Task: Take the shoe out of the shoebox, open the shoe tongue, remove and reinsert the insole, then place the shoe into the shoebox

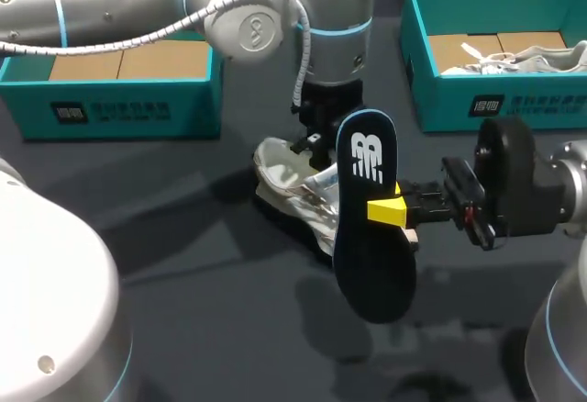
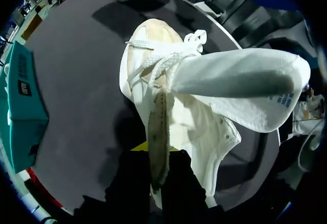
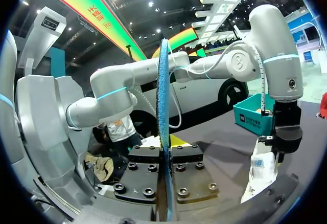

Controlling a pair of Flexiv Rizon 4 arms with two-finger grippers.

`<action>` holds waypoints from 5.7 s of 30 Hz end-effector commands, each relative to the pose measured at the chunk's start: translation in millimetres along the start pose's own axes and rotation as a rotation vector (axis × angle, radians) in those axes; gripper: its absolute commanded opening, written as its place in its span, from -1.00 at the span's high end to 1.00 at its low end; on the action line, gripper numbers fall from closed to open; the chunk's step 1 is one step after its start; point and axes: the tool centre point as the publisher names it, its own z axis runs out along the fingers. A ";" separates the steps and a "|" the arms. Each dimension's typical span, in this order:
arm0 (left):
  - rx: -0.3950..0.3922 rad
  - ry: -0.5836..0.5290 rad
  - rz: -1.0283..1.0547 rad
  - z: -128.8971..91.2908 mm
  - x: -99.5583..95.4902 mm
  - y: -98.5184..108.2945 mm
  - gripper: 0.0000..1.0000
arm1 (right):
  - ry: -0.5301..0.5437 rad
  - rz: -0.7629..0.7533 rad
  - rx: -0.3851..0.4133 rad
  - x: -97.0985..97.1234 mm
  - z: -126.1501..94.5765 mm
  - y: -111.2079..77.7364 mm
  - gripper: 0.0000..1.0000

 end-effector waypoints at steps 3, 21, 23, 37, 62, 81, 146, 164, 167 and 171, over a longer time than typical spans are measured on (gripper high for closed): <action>-0.111 -0.022 0.509 -7.2 -0.4 -1.1 1.00 | -0.003 0.001 -0.001 0.7 1.3 -0.9 1.00; -0.151 -0.015 0.845 6.2 -8.9 -5.7 1.00 | -0.003 0.001 -0.001 0.7 1.3 -0.9 1.00; -0.149 -0.007 0.854 9.1 -11.2 -4.7 1.00 | -0.003 0.001 -0.001 0.7 1.3 -0.9 1.00; -0.133 0.043 0.857 34.2 -25.6 -6.0 1.00 | -0.003 0.001 -0.001 0.7 1.3 -0.9 1.00; -0.022 -0.277 0.882 -25.3 -29.6 -20.5 -1.00 | -0.003 0.001 -0.001 0.7 1.3 -0.9 1.00; 0.078 -0.573 0.934 -69.1 -14.8 -21.4 -1.00 | -0.003 0.001 -0.001 0.7 1.3 -0.9 1.00; 0.477 -1.486 0.948 -181.2 -18.4 -14.7 -1.00 | 0.016 0.565 -0.260 -182.5 -77.2 50.7 1.00; 0.477 -1.473 0.860 -174.5 -16.8 -26.8 -1.00 | -0.067 0.770 -0.258 -215.4 -91.5 56.3 1.00; 0.461 -1.465 0.862 -174.5 -16.8 -26.8 -1.00 | -0.078 0.797 -0.258 -225.9 -96.4 53.2 1.00; 0.461 -1.465 0.862 -174.5 -16.8 -26.8 -1.00 | -0.078 0.797 -0.258 -225.9 -96.4 53.2 1.00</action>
